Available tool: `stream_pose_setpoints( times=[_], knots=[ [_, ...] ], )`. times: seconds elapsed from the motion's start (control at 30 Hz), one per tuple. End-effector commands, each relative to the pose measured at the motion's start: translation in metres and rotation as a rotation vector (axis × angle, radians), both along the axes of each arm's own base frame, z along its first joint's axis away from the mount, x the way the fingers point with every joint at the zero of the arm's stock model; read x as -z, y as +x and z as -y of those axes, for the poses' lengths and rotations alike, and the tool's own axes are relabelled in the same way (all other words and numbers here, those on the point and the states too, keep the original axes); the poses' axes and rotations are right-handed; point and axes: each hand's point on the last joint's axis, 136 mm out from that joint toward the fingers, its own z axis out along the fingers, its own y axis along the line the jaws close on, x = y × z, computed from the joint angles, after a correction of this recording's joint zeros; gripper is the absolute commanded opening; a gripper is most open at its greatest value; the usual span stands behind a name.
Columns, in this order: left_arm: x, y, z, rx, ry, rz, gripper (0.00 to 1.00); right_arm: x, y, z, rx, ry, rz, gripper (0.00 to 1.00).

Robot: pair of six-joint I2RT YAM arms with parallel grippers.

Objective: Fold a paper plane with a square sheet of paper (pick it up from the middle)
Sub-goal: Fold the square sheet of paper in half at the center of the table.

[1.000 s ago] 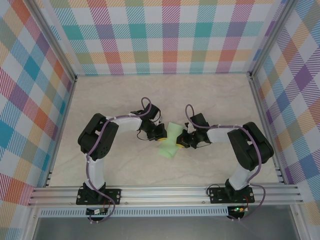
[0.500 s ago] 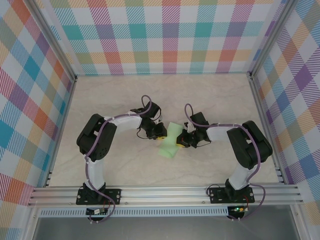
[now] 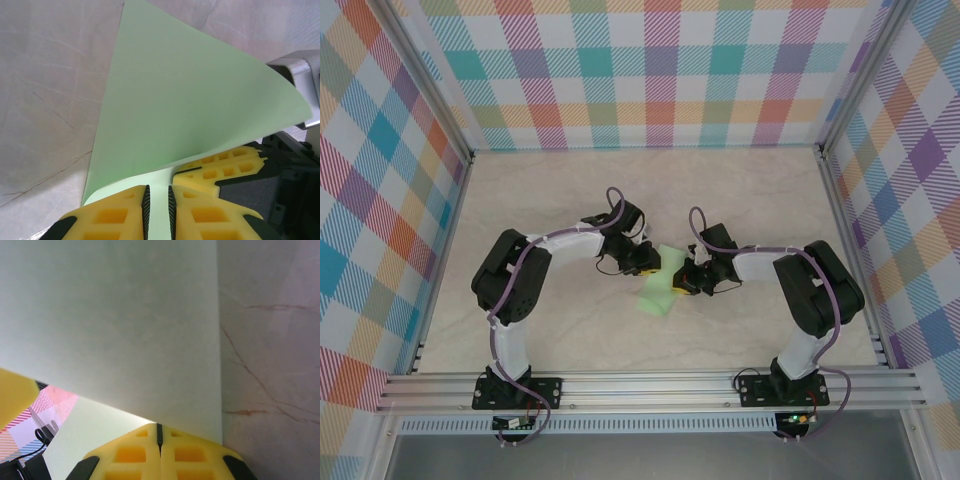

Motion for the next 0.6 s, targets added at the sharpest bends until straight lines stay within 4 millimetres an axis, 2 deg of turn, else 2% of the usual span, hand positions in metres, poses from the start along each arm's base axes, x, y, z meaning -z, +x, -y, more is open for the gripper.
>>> stream_pose_setpoints(
  times=[0.0, 0.13, 0.33, 0.43, 0.57],
  knots=[
    [0.018, -0.009, 0.002, 0.021, 0.020, -0.039, 0.20, 0.028, -0.015, 0.017, 0.012, -0.104, -0.084, 0.03],
    [0.036, -0.012, -0.007, 0.011, 0.077, -0.062, 0.19, 0.026, -0.014, 0.015, 0.011, -0.098, -0.081, 0.04],
    [0.049, -0.016, -0.018, 0.015, 0.144, -0.074, 0.18, 0.020, -0.011, 0.012, 0.017, -0.080, -0.076, 0.07],
    [0.055, -0.020, -0.023, 0.022, 0.170, -0.084, 0.17, 0.007, -0.004, 0.003, 0.015, -0.028, -0.064, 0.11],
    [0.064, -0.024, -0.030, 0.029, 0.204, -0.092, 0.16, -0.030, 0.010, -0.011, -0.001, 0.049, -0.003, 0.11]
  ],
)
